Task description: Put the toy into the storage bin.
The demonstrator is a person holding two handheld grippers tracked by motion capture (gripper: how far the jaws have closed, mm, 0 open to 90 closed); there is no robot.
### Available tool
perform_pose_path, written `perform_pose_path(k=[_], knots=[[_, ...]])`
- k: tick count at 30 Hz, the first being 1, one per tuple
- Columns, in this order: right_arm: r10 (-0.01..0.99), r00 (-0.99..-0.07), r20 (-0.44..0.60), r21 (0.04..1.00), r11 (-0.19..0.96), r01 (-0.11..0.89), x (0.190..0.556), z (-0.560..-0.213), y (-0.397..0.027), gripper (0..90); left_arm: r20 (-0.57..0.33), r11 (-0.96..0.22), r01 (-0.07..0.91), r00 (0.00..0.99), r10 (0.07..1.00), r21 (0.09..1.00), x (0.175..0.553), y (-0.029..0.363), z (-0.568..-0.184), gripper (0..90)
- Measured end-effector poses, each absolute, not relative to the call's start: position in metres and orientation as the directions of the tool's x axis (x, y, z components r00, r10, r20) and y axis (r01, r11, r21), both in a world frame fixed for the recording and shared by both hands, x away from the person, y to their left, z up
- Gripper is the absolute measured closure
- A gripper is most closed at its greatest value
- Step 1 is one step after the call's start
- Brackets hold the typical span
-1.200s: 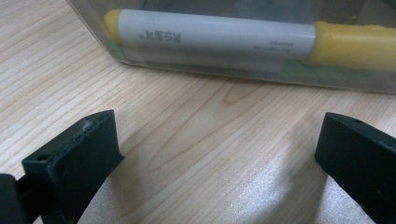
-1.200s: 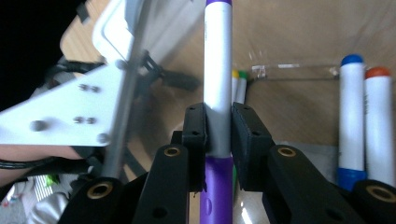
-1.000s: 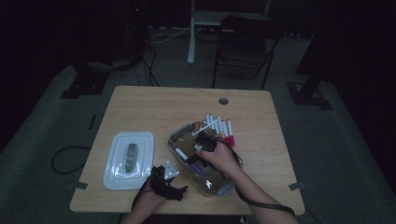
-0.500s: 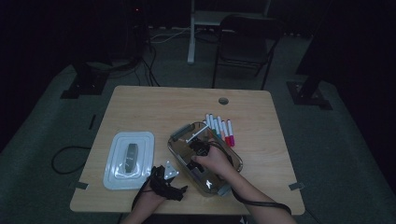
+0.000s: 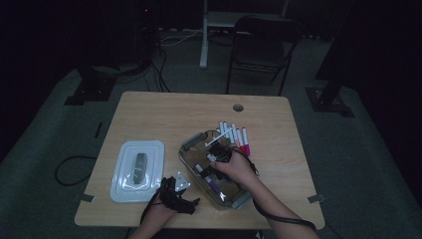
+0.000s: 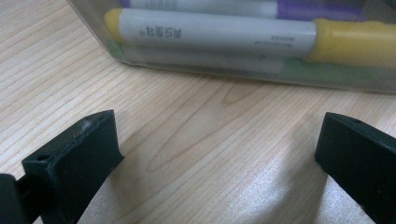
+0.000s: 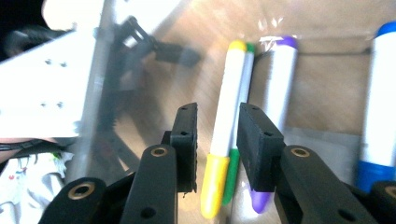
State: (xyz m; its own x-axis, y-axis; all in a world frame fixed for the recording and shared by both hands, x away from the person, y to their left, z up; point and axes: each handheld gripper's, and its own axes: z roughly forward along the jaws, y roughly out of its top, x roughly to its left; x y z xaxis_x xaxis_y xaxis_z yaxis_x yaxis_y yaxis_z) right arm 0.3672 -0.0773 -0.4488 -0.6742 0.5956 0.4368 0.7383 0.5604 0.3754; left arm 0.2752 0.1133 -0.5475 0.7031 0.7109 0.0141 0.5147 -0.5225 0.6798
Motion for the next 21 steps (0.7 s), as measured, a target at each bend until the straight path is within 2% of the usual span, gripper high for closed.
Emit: perform_pose_path(k=[6,11,21], knots=[[0.603,-0.672,0.43,0.459,0.495,0.738,0.369,-0.422,-0.107,65.6,0.014,-0.522,0.515,0.703,0.712,0.68,0.275,0.113,-0.548,0.4],[0.63,-0.649,0.426,0.534,0.404,0.743,0.369,-0.402,-0.15,61.8,0.015,-0.522,0.514,0.703,0.712,0.681,0.275,0.113,-0.548,0.4],[0.713,-0.562,0.42,0.583,0.263,0.769,0.377,-0.395,-0.217,60.0,0.015,-0.521,0.514,0.702,0.712,0.682,0.275,0.113,-0.548,0.4]])
